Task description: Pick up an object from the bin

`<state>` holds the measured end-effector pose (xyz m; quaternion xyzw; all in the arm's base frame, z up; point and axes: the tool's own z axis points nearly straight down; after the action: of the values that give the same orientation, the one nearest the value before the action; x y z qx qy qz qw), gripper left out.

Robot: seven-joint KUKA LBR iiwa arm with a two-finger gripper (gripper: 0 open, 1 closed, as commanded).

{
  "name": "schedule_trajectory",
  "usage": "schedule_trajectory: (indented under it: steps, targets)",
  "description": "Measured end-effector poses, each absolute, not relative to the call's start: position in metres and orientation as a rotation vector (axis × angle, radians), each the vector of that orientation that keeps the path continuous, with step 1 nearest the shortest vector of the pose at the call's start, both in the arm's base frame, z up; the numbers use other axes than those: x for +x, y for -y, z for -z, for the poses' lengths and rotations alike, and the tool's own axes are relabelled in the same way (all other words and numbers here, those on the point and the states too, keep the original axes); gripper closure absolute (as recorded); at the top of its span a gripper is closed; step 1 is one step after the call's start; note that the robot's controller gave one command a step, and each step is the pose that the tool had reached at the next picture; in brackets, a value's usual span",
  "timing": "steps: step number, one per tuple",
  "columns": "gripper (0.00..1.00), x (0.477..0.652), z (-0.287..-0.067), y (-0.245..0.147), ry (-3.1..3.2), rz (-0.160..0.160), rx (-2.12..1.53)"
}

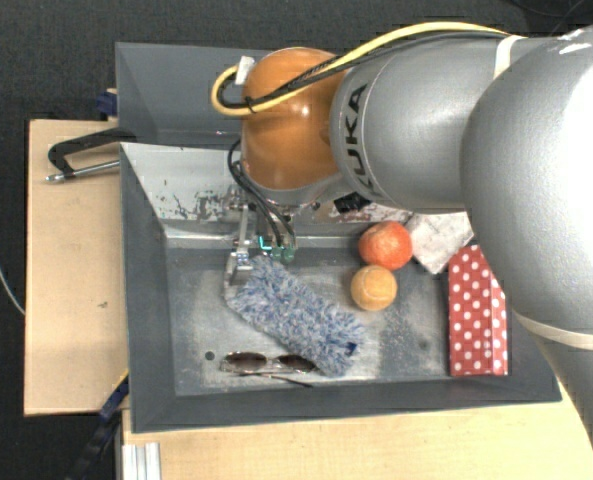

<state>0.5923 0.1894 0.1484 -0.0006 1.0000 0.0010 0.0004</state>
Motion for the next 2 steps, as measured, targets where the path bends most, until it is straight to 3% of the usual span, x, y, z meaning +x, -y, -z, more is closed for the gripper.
schedule_trajectory:
  steps: [1,2]
  targets:
    - [0.00,0.593,-0.149,-0.189,-3.140,-0.003,0.000]
    - [1.00,0.546,-0.079,-0.110,-3.112,-0.009,-0.331]
